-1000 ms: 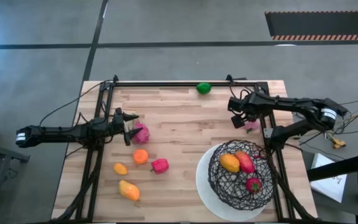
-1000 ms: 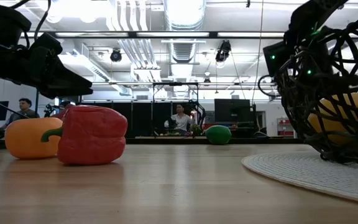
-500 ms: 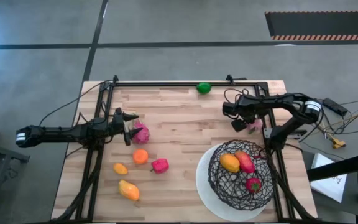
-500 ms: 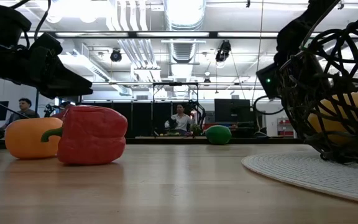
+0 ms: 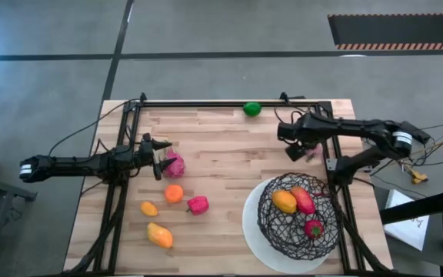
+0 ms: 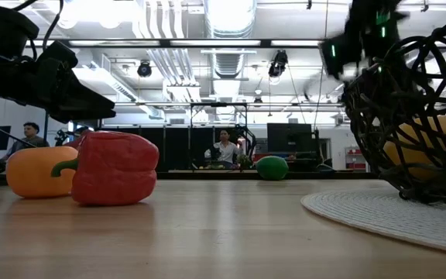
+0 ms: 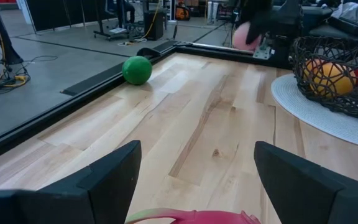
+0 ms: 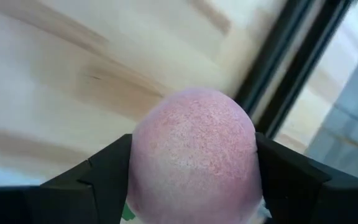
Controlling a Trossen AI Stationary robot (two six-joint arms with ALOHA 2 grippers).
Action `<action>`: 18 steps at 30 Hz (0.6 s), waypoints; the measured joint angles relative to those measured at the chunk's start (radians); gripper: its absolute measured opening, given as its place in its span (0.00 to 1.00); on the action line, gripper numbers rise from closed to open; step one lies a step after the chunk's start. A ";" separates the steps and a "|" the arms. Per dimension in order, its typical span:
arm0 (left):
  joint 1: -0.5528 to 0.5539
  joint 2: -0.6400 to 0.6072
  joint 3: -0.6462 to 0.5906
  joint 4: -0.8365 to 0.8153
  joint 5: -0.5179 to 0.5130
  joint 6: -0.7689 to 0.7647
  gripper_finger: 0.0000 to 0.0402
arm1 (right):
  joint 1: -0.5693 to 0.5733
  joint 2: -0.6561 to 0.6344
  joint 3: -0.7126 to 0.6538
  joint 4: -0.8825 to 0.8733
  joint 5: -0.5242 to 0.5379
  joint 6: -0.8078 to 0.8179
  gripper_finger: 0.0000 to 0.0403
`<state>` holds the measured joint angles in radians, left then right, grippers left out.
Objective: Build produce basket
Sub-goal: Put the pink peach into the black wire basket
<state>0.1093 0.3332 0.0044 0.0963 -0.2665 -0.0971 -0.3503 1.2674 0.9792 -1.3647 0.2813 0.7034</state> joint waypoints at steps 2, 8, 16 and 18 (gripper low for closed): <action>0.000 0.000 0.000 0.000 0.000 0.000 0.74 | 0.075 -0.017 0.086 -0.045 -0.001 0.018 0.68; 0.000 0.000 0.000 -0.001 0.000 0.000 0.74 | 0.398 0.031 0.356 -0.077 -0.055 0.052 0.68; 0.000 0.000 0.000 0.000 0.000 0.000 0.74 | 0.810 0.326 0.655 -0.187 -0.253 0.037 0.68; 0.000 0.000 0.000 0.000 0.000 0.000 0.74 | 0.864 0.415 0.726 -0.202 -0.323 0.036 0.68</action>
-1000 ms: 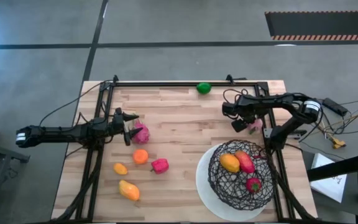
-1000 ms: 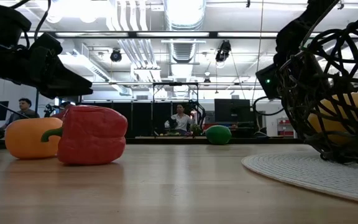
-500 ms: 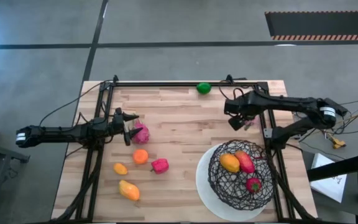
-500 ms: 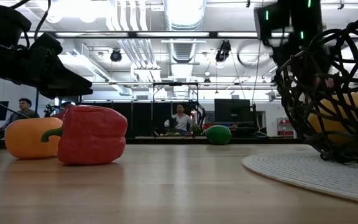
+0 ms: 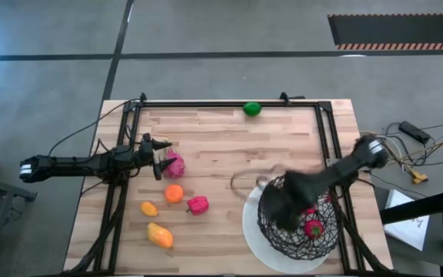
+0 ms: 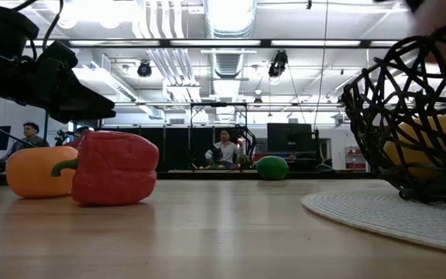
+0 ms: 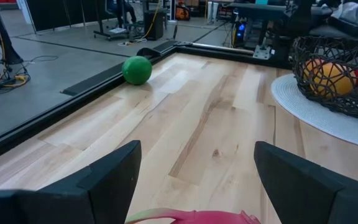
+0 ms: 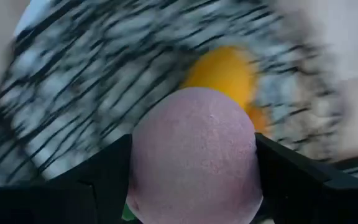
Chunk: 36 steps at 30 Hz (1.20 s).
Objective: Build produce basket
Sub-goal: Put the pink peach into the black wire basket
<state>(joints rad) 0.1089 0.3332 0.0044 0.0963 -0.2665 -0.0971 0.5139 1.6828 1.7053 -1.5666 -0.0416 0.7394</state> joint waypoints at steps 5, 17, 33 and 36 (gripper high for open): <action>0.000 0.000 0.000 0.000 0.000 0.000 0.74 | 0.057 0.161 0.091 -0.001 -0.167 -0.020 0.68; 0.000 0.000 0.000 0.000 0.000 0.000 0.74 | 0.016 0.141 -0.052 0.025 -0.225 -0.136 0.70; 0.000 0.000 0.000 0.000 0.000 0.000 0.74 | 0.009 0.046 -0.368 0.308 -0.333 -0.085 0.70; 0.000 0.000 0.000 0.000 0.000 0.000 0.74 | 0.009 0.045 -0.401 0.328 -0.332 -0.085 0.70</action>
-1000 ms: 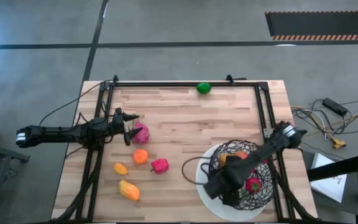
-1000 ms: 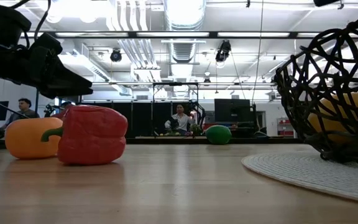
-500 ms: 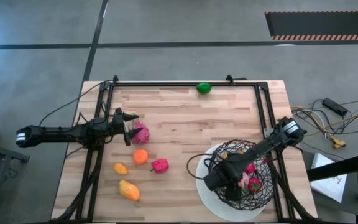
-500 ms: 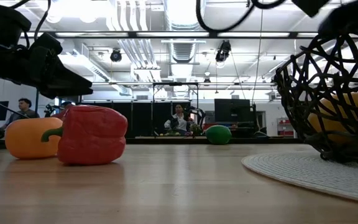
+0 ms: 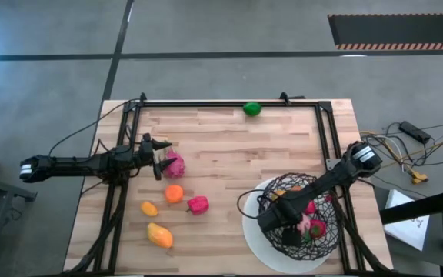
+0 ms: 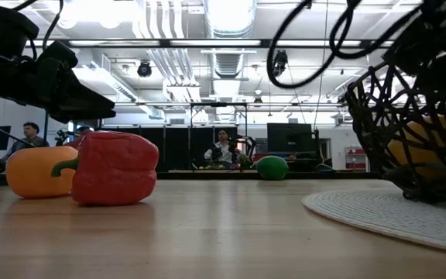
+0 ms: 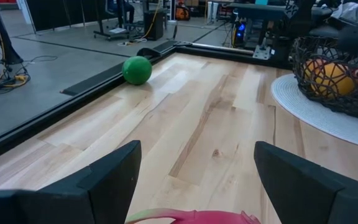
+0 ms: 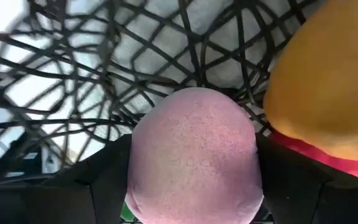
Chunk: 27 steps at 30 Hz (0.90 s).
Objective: Build produce basket
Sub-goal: Put the pink peach into the black wire basket
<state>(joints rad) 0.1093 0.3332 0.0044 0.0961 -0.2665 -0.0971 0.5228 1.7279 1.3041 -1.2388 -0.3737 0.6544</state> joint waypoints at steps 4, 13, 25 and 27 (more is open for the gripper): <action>0.000 0.000 0.000 0.000 0.000 0.000 0.74 | 0.000 0.000 -0.021 0.016 0.001 0.000 0.72; 0.000 0.000 0.000 0.000 0.000 0.000 0.74 | 0.000 0.000 -0.023 0.026 0.041 0.008 0.80; 0.000 0.000 0.000 0.000 0.000 0.000 0.74 | 0.000 0.000 -0.015 0.011 0.062 0.060 0.82; 0.000 0.000 0.000 0.000 0.000 0.000 0.74 | 0.000 0.000 -0.007 0.011 0.062 0.069 0.83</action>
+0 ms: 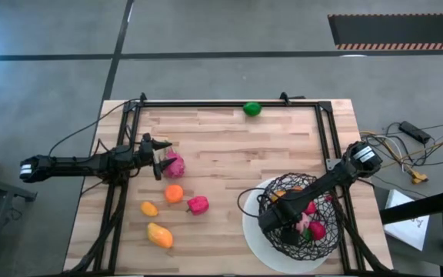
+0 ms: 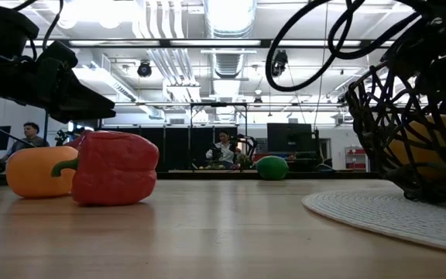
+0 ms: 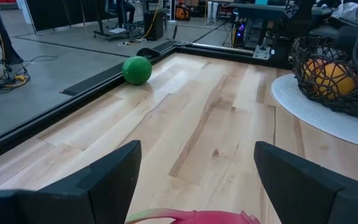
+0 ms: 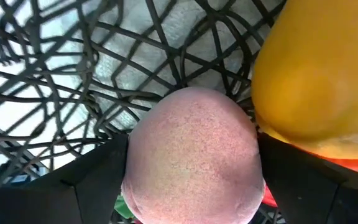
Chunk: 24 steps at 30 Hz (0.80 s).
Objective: Build produce basket
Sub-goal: Put the pink peach into the black wire basket, then put the pink dragon fruit into the black wire basket
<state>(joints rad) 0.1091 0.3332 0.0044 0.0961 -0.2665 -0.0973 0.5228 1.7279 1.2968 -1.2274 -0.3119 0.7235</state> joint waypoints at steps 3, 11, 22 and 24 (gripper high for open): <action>0.000 0.000 0.000 0.000 0.000 0.000 0.74 | 0.000 -0.002 0.009 -0.001 0.000 0.023 0.86; 0.000 0.000 0.000 0.000 0.000 0.000 0.74 | 0.000 -0.018 0.052 -0.056 -0.004 0.038 0.91; 0.000 0.000 0.000 0.000 0.000 0.000 0.74 | 0.014 -0.061 0.202 -0.128 0.141 0.099 0.91; 0.000 0.000 0.000 0.000 0.000 0.000 0.74 | 0.026 -0.074 0.221 -0.128 0.183 0.115 0.91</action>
<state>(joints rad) 0.1089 0.3329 0.0044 0.0959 -0.2665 -0.0971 0.5492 1.6542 1.5182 -1.3558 -0.1286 0.8385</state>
